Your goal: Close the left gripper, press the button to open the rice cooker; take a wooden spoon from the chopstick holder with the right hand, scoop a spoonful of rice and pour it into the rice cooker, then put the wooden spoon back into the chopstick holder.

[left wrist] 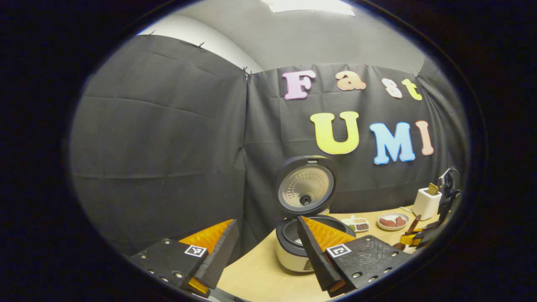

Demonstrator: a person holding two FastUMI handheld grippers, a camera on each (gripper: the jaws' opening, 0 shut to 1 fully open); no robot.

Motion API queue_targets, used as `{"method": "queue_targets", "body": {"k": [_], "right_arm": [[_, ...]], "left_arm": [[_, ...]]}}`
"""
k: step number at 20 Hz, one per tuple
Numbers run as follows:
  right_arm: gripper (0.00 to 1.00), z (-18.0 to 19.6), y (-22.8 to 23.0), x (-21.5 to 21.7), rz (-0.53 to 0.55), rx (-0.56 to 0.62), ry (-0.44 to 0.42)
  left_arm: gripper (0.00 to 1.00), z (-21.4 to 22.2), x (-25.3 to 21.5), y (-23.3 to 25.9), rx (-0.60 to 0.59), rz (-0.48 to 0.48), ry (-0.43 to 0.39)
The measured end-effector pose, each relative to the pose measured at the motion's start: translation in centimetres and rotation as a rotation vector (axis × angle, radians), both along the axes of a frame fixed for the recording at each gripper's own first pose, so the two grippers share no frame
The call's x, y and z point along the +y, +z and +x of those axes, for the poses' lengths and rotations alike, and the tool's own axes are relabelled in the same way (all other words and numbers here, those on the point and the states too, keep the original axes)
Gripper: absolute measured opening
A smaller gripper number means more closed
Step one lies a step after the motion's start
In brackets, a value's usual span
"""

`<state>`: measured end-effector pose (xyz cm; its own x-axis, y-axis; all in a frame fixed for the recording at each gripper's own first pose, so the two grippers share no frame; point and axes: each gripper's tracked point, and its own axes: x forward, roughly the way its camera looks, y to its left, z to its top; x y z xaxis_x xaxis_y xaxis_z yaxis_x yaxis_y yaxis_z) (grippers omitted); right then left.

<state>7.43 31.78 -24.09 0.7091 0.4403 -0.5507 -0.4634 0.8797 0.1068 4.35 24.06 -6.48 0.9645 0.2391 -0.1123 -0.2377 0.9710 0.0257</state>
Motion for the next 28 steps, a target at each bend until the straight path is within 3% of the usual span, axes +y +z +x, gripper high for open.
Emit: {"method": "queue_targets", "body": {"k": [6,10,13,16,17,20,22,28], "right_arm": [[0.09,1.3,-0.7,-2.9,0.269,0.252,-0.196],[0.12,1.6,-1.0,-4.7,0.409,0.359,-0.305],[0.09,1.7,-0.3,-5.1,0.517,0.403,-0.341],[0.12,2.3,0.6,-5.8,0.592,0.429,-0.382],[0.08,2.6,0.9,-6.1,0.612,0.426,-0.388],[0.12,2.9,2.4,-6.7,0.703,0.449,-0.416],[0.09,3.3,3.3,-6.8,0.768,0.467,-0.435],[0.12,5.2,6.2,-3.2,0.891,0.505,-0.421]], "left_arm": [[0.84,-0.5,-0.5,0.9,-0.02,-0.009,0.0],[0.84,-0.7,-0.7,2.2,-0.039,-0.006,0.005],[0.88,-0.8,-1.1,3.1,-0.052,-0.004,-0.001],[0.84,-0.8,-1.3,4.3,-0.073,-0.003,0.003],[0.87,-0.8,-1.6,4.5,-0.078,-0.007,0.001],[0.87,-0.7,-1.9,4.8,-0.084,-0.009,0.003],[0.91,-0.8,-2.3,5.0,-0.092,-0.019,0.0],[0.88,-1.5,-1.4,4.5,-0.085,-0.02,0.009]]}}
